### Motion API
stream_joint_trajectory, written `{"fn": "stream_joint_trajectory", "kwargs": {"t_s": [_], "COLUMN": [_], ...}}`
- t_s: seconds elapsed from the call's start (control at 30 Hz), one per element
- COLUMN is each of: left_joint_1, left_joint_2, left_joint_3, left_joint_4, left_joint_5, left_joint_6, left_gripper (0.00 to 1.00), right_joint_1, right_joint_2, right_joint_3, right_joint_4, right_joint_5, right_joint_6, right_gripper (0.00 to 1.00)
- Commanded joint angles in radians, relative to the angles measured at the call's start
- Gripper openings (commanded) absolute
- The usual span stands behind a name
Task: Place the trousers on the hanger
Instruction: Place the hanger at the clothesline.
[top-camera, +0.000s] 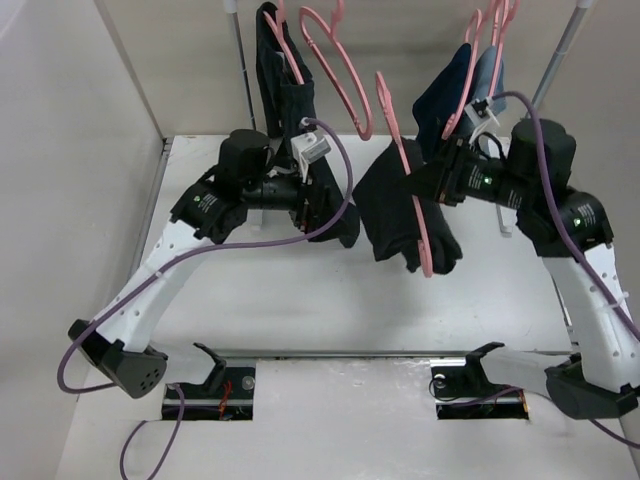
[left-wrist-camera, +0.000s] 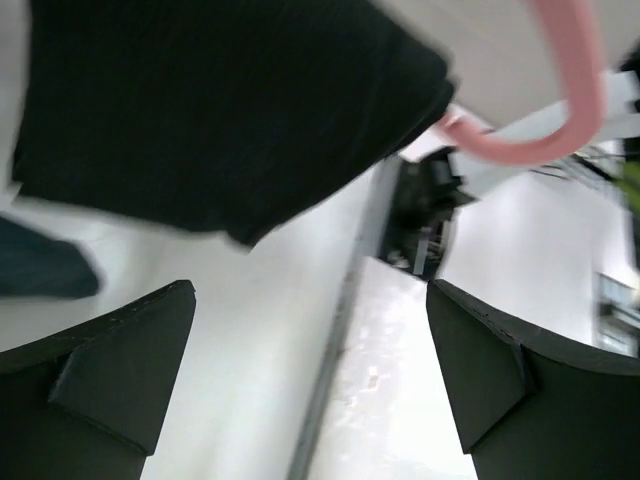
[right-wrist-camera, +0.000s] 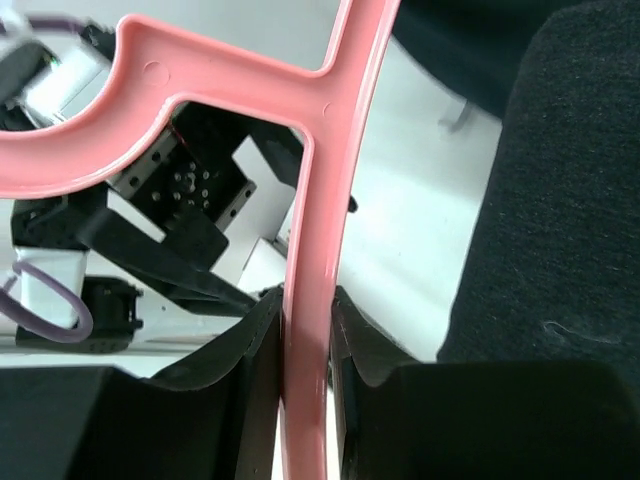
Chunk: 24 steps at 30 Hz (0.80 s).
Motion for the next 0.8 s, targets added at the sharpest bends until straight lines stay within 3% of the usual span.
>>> {"fn": "stream_joint_trajectory", "kwargs": {"t_s": [0.0, 0.2, 0.5, 0.77], "left_joint_1": [0.037, 0.094, 0.183, 0.226], "left_joint_2": [-0.060, -0.132, -0.185, -0.226], "left_joint_3": [0.015, -0.064, -0.103, -0.156], "left_joint_4": [-0.079, -0.079, -0.079, -0.070], "left_joint_5": [-0.149, -0.190, -0.203, -0.194], "left_joint_6": [0.121, 0.131, 0.131, 0.121], "left_gripper": [1.00, 1.00, 1.00, 1.00], "right_joint_1": [-0.037, -0.111, -0.183, -0.243], "right_joint_2": [0.064, 0.126, 0.296, 0.461], "right_joint_3": [0.179, 0.242, 0.281, 0.445], "right_joint_4": [0.028, 0.084, 0.494, 0.624], "right_joint_5": [-0.066, -0.104, -0.225, -0.207], "right_joint_6": [-0.097, -0.057, 0.162, 0.229], "right_gripper": [0.00, 0.00, 0.00, 0.00]}}
